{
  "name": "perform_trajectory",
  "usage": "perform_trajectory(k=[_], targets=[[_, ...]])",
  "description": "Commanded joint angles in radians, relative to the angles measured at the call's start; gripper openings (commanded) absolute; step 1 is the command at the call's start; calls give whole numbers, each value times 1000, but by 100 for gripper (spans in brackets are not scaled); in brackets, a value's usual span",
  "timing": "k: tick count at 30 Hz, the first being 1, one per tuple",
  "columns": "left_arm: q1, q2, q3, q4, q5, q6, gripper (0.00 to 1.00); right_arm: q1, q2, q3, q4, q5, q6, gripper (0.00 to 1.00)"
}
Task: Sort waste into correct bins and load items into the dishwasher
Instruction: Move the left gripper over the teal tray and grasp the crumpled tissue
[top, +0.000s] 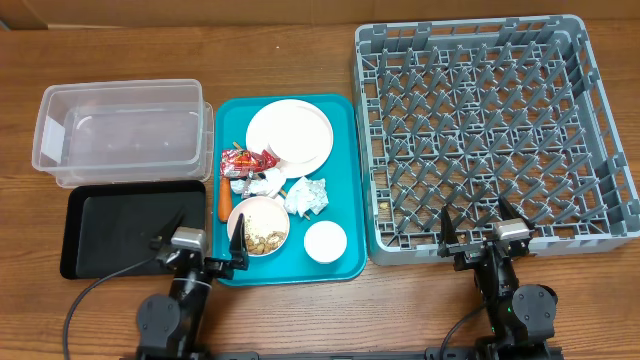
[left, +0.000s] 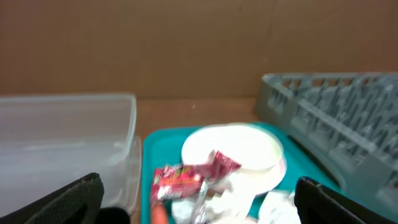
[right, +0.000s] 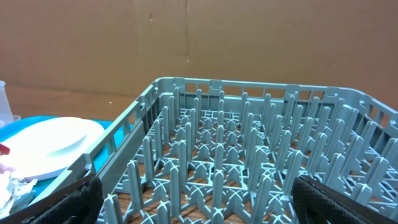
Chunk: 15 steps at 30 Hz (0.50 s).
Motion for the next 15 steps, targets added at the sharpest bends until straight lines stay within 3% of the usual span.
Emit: perform_trajectory(k=[1,8,15], targets=[[4,-8,180,-40,43,-47,100,-3,-10,-11,6,2,-4,100],[4,34,452,-294,43,-47,100,-3,-10,-11,6,2,-4,100],[4,233,693,-499,42,-4,100,-3,-10,-11,6,2,-4,100]])
